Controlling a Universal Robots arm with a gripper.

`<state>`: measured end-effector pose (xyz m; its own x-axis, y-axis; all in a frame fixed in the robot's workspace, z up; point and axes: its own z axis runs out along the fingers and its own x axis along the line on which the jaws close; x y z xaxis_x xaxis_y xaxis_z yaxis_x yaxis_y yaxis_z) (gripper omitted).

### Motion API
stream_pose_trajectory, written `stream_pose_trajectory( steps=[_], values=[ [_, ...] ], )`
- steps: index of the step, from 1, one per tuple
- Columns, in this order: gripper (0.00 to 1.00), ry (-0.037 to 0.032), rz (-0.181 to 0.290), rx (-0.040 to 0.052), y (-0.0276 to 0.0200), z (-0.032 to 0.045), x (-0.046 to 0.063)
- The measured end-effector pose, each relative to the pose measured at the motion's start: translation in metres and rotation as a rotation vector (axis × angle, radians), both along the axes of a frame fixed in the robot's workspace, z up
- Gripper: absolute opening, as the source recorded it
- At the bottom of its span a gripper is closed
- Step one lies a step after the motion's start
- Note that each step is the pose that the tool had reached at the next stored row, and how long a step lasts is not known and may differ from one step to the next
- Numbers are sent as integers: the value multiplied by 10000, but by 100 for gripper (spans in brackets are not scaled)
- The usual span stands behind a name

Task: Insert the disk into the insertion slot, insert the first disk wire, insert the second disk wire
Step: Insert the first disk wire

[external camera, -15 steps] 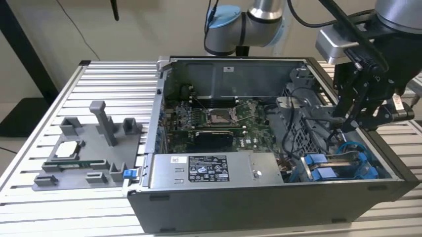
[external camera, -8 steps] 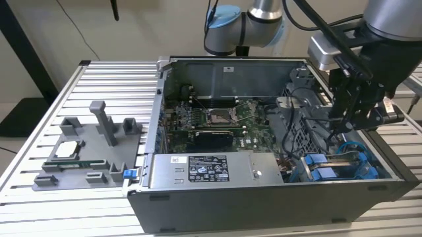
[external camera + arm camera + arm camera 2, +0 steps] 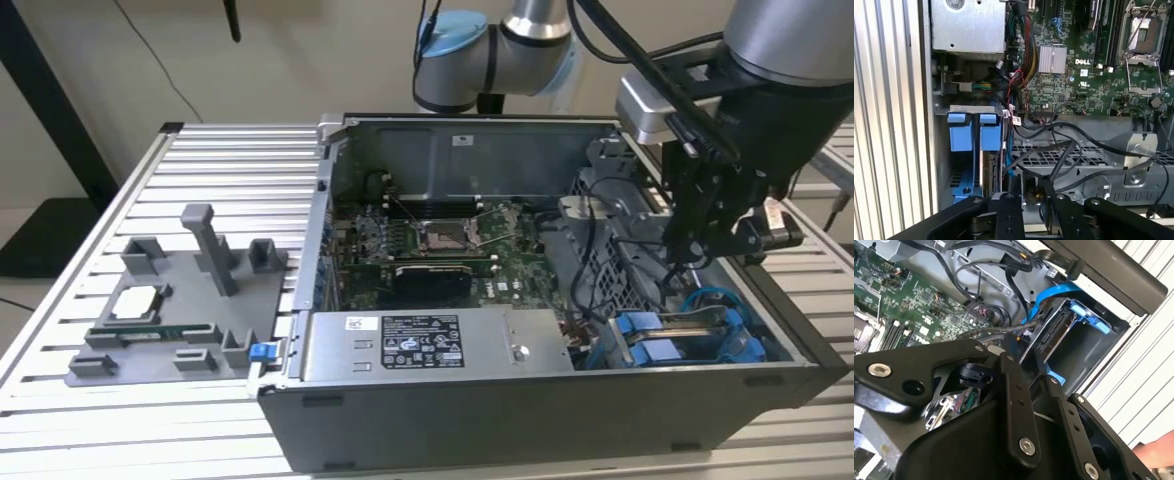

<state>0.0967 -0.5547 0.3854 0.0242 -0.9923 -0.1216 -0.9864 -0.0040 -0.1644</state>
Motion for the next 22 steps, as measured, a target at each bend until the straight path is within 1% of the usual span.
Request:
stream_pose_trajectory(
  steps=[17, 18, 19, 21, 22],
  values=[
    [0, 6, -2, -19, 5, -1, 5],
    [0, 28, -2, -22, 4, -3, 15],
    [0, 73, -2, -29, 1, -5, 28],
    [0, 206, -1, -61, -11, -8, 61],
    [0, 286, -1, -80, -21, -9, 81]
  ],
)
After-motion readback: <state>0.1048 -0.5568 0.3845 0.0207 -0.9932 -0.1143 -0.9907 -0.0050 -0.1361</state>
